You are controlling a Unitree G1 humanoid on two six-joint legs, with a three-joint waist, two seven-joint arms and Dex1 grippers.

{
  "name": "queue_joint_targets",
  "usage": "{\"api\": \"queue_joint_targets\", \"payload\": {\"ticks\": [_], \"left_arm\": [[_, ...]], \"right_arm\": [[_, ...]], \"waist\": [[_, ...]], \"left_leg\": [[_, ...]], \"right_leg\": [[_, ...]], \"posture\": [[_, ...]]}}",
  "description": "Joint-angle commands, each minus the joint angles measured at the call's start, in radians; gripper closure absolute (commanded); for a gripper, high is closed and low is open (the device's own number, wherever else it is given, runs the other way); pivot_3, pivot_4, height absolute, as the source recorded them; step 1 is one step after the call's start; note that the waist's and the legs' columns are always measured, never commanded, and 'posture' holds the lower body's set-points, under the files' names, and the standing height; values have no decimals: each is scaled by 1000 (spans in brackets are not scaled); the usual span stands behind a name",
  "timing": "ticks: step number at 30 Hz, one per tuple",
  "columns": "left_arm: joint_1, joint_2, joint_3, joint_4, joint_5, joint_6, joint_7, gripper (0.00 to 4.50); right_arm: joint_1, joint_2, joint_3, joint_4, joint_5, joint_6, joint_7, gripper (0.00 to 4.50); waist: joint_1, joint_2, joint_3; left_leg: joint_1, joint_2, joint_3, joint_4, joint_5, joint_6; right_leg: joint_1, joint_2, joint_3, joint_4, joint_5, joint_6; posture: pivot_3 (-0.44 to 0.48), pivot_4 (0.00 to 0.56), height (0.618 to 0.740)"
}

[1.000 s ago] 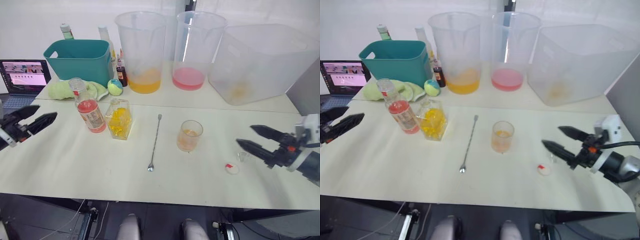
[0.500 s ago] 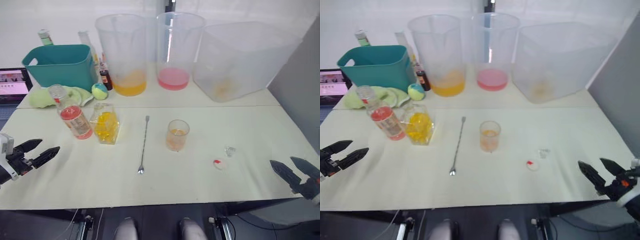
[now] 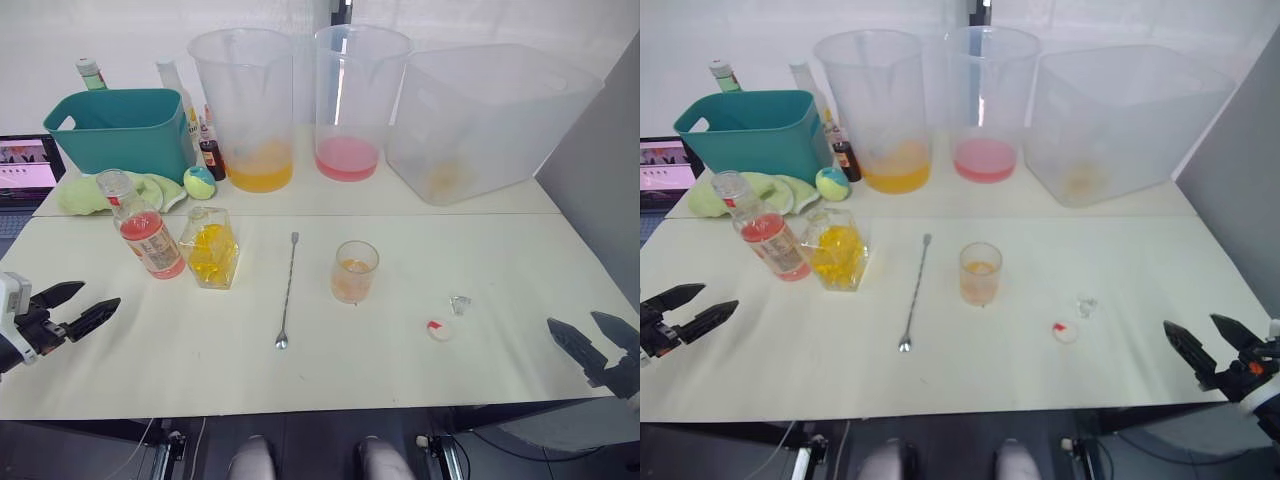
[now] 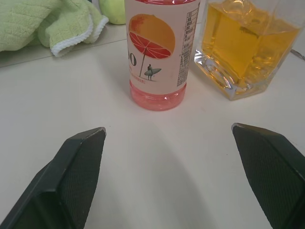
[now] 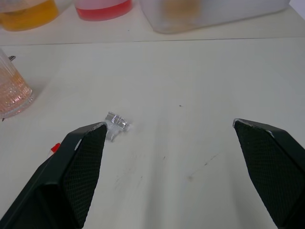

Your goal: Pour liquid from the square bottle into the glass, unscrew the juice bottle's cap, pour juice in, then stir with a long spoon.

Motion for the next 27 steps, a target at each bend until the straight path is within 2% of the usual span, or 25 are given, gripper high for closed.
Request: {"api": "queue_joint_targets", "payload": {"ticks": [1, 5, 7, 11, 14, 17, 20, 22, 25, 27], "left_arm": [[-4, 5, 3, -24, 6, -22, 3, 20], [52, -29, 9, -116, -13, 3, 27, 20], [108, -68, 5, -215, -30, 26, 46, 20], [247, -192, -31, -492, -69, 93, 130, 20], [276, -241, -69, -597, -65, 127, 188, 20], [291, -348, -184, -776, -74, 194, 320, 20], [288, -392, -299, -891, -40, 261, 405, 20], [265, -418, -382, -944, 8, 309, 490, 20], [235, -434, -429, -969, 41, 375, 586, 20], [156, -498, -540, -980, 105, 444, 706, 20]], "right_arm": [[-29, -7, 13, 5, -8, -33, 4, 0], [-126, -47, 102, 64, -30, -55, 55, 0], [-199, -86, 161, 113, -43, -66, 112, 0], [-376, -192, 302, 219, -27, -49, 320, 0], [-470, -229, 372, 277, -36, -51, 414, 0], [-613, -269, 475, 347, -56, -61, 546, 0], [-703, -285, 541, 359, -53, -37, 623, 0], [-736, -293, 573, 342, -44, -19, 661, 0], [-753, -291, 592, 316, -40, -5, 673, 0], [-764, -286, 601, 285, -32, -1, 679, 0]], "waist": [[0, 0, 0], [-7, 0, 0], [-11, 1, 0], [-10, 3, 0], [4, 3, 1], [15, 7, 1], [21, 7, 2], [21, 8, 1], [20, 8, 1], [20, 10, 1]], "left_leg": [[0, 0, 0, 0, 0, 0], [0, 0, 0, 0, 0, 0], [0, 0, 0, 0, 0, 0], [0, 0, 0, 0, 0, 0], [-1, 0, -4, 1, 0, 0], [-2, 0, -4, 4, 0, 0], [-1, -1, -6, 6, 0, 0], [-1, -1, -7, 6, 0, 0], [-1, -1, -8, 6, 0, 1], [-1, -1, -9, 6, 0, 1]], "right_leg": [[0, 0, 0, 0, 0, 0], [0, 0, -1, 0, 0, 0], [0, 0, 0, 0, 0, 0], [0, 0, 0, 0, 0, 0], [1, 1, -2, 1, 0, 0], [3, 1, -2, 0, 0, 0], [6, 1, 0, -2, 0, 0], [7, 2, -1, -1, 0, 0], [7, 2, -1, -1, 0, 0], [8, 2, -1, -1, 0, 0]], "posture": [[0, 150, 724], [0, 150, 724], [0, 150, 724], [0, 150, 724], [0, 150, 724], [0, 150, 724], [0, 150, 724], [0, 150, 724], [0, 150, 724], [0, 150, 724]]}}
